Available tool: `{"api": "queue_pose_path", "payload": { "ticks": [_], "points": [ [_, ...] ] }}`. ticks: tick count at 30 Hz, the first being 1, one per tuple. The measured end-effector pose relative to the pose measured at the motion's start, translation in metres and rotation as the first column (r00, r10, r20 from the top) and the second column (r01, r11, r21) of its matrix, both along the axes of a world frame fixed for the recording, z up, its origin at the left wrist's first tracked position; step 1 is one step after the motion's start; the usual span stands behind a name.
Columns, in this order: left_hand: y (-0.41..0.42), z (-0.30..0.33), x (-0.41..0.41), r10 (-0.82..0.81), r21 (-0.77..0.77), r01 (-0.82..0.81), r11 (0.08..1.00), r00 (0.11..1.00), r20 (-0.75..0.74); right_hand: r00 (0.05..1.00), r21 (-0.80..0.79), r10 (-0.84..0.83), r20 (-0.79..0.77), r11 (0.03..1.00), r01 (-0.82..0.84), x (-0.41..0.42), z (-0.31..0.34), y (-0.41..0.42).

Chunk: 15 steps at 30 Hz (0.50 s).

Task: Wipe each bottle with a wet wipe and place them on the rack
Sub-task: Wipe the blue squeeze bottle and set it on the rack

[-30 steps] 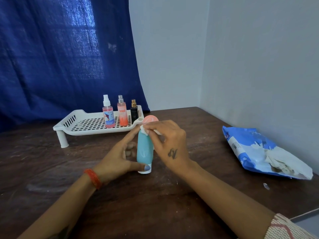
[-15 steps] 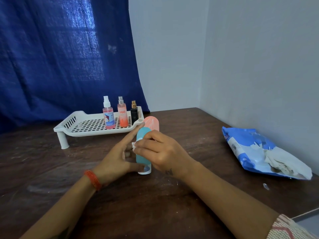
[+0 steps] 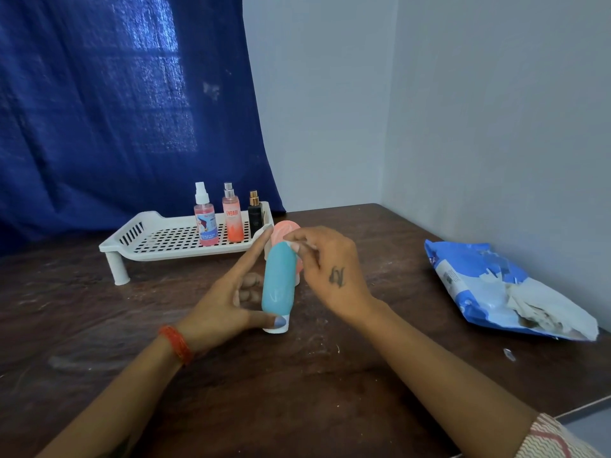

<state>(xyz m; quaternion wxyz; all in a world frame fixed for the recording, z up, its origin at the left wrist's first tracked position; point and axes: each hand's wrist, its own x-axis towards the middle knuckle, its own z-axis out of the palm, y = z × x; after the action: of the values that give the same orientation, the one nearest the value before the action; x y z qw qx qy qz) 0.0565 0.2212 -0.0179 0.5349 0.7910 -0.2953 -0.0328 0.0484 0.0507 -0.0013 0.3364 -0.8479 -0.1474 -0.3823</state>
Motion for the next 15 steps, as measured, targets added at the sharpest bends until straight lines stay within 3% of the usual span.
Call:
{"api": "queue_pose_path", "payload": {
  "ticks": [2, 4, 6, 8, 10, 15],
  "points": [
    [0.0, 0.0, -0.001, -0.004, -0.002, 0.004, 1.0, 1.0, 0.004, 0.985, 0.069, 0.013, -0.174, 0.998, -0.001, 0.0, 0.001, -0.003],
    [0.0, 0.0, -0.001, -0.003, -0.012, 0.003, 1.0, 1.0, 0.004, 0.967, 0.091, 0.016, -0.255, 0.996, 0.007, 0.0, -0.001, -0.005],
    [0.001, 0.0, -0.001, -0.005, -0.022, 0.005, 1.0, 1.0, -0.002, 0.98, 0.149, 0.012, -0.197, 0.989, 0.018, -0.002, -0.003, -0.006],
    [0.002, 0.0, 0.0, -0.011, -0.035, 0.011, 0.999, 1.0, -0.015, 1.0, 0.201, 0.026, -0.015, 0.979, -0.023, -0.003, -0.006, -0.007],
    [0.003, 0.0, 0.0, -0.012, -0.057, 0.01, 0.998, 0.999, -0.038, 0.989, 0.143, 0.093, 0.114, 0.984, -0.109, -0.002, -0.009, -0.006],
    [0.004, 0.001, 0.001, -0.013, -0.09, 0.005, 0.996, 0.996, -0.089, 0.954, -0.035, 0.28, 0.108, 0.96, -0.278, -0.001, -0.018, -0.002]
  ]
}}
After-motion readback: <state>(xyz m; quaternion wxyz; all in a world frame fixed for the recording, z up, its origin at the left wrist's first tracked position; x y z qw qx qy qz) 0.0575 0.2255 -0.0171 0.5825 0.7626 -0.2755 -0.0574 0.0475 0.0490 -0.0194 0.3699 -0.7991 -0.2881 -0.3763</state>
